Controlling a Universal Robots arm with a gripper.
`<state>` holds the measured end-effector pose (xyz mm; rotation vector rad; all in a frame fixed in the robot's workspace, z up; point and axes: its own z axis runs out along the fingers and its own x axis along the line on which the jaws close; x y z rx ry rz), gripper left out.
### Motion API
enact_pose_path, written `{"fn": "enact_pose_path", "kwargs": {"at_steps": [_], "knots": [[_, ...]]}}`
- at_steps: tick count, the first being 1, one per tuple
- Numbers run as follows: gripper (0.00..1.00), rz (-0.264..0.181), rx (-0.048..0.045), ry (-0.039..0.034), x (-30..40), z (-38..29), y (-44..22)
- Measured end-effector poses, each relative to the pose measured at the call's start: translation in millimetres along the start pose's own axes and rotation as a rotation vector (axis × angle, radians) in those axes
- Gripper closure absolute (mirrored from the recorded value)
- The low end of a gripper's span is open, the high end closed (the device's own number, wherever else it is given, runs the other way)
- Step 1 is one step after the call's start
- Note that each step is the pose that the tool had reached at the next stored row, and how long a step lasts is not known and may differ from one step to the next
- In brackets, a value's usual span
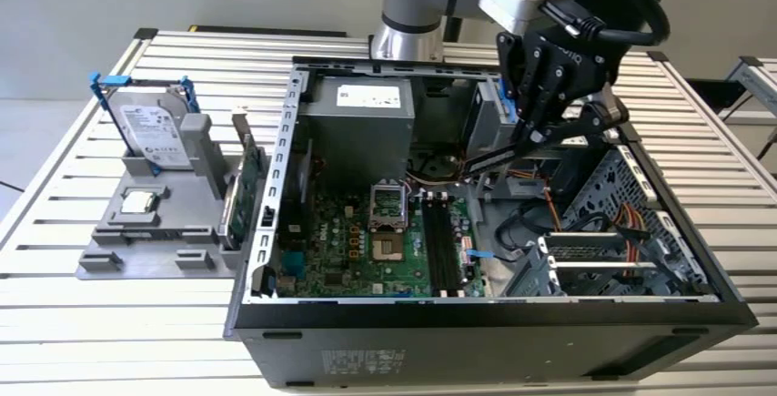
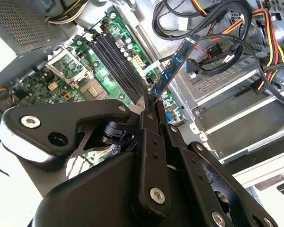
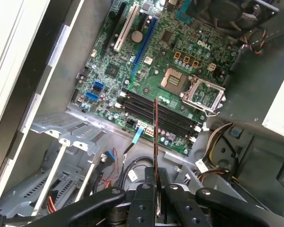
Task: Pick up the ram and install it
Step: 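Insert the ram into the slot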
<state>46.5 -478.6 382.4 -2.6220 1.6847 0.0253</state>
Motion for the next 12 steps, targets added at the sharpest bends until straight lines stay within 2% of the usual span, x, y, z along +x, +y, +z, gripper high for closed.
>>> {"fn": "enact_pose_path", "kwargs": {"at_steps": [12], "knots": [[1.00,-0.091,-0.0025,-0.0011,0.0,0.0,0.0]]}}
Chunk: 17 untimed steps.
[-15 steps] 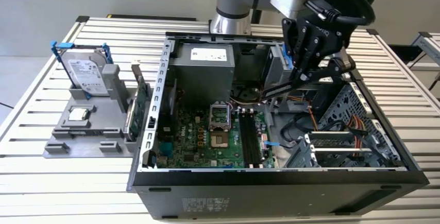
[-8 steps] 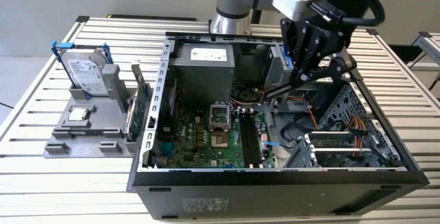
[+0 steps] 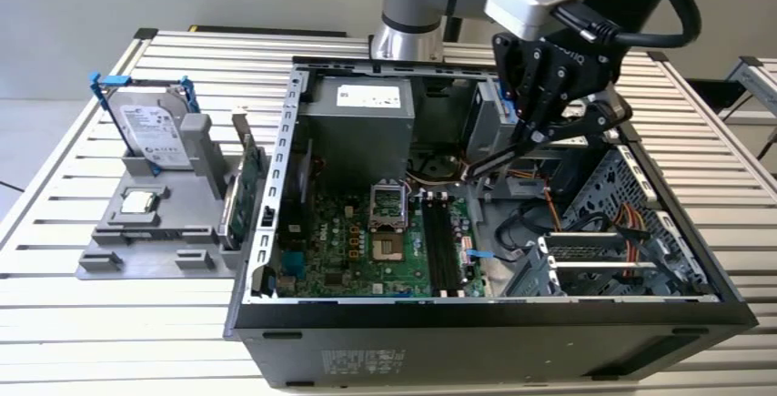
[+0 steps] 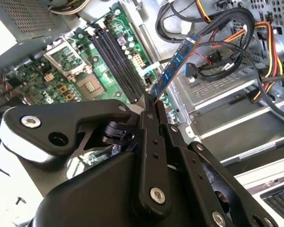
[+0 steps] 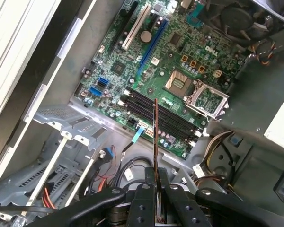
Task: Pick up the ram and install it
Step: 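Insert the ram into the slot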
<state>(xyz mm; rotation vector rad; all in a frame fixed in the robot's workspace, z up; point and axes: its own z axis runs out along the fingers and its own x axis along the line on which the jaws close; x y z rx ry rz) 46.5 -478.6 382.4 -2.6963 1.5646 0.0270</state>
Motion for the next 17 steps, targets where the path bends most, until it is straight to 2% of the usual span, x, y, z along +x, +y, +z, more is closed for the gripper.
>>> {"fn": "enact_pose_path", "kwargs": {"at_steps": [17], "knots": [[1.00,-0.131,-0.0035,-0.0017,0.0,0.0,0.0]]}}
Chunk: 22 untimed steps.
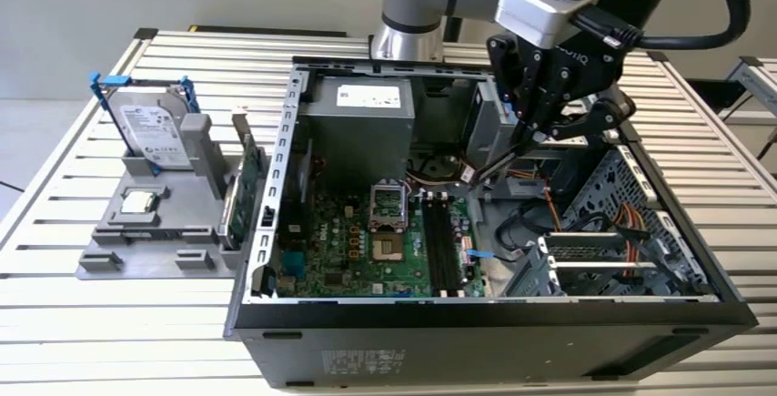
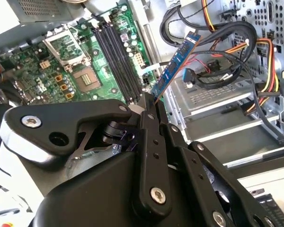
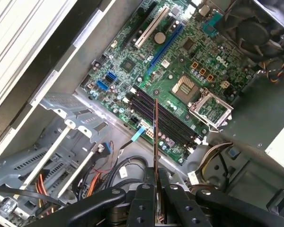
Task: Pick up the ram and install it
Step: 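Insert the ram into the slot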
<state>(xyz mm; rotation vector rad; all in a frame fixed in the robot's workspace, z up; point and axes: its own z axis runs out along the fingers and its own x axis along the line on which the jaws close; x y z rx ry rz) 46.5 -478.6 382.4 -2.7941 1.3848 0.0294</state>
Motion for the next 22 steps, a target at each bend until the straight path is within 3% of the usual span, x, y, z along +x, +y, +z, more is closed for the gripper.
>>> {"fn": "enact_pose_path", "kwargs": {"at_steps": [22], "knots": [[1.00,-0.158,-0.0046,-0.0017,0.0,-0.1,0.0]]}}
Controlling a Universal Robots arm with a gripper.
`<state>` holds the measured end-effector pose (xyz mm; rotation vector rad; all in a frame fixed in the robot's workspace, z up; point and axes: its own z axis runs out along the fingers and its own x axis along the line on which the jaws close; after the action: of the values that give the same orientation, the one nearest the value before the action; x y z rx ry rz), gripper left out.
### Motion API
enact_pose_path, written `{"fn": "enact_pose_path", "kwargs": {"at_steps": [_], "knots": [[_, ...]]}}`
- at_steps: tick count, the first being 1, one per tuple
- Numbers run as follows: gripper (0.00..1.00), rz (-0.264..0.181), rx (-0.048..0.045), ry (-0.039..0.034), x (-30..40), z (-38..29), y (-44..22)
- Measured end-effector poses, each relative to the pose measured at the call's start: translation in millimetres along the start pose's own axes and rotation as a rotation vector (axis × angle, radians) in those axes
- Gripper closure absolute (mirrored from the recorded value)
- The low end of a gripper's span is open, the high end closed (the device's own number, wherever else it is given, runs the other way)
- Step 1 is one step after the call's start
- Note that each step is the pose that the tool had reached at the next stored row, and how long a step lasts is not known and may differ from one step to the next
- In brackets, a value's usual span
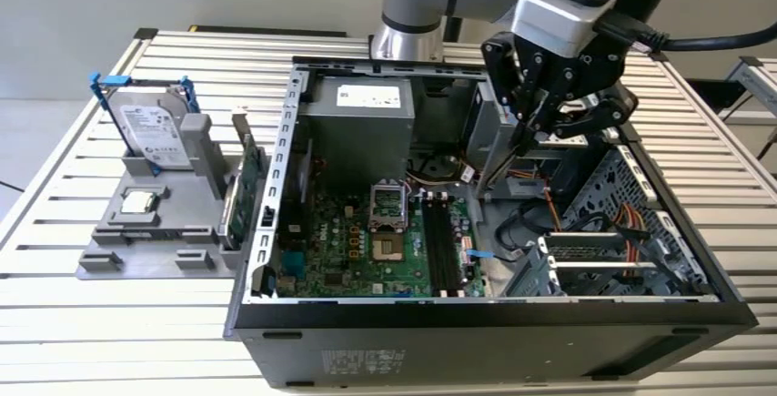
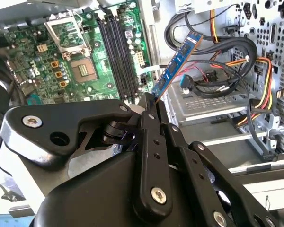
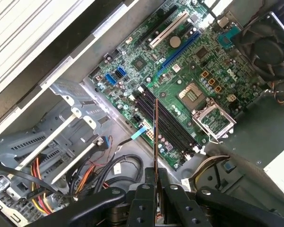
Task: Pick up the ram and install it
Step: 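Insert the ram into the slot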
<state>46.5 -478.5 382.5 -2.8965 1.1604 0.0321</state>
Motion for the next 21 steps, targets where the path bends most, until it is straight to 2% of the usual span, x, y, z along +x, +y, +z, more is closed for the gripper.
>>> {"fn": "enact_pose_path", "kwargs": {"at_steps": [21], "knots": [[1.00,-0.153,-0.0041,-0.0019,0.0,0.0,0.0]]}}
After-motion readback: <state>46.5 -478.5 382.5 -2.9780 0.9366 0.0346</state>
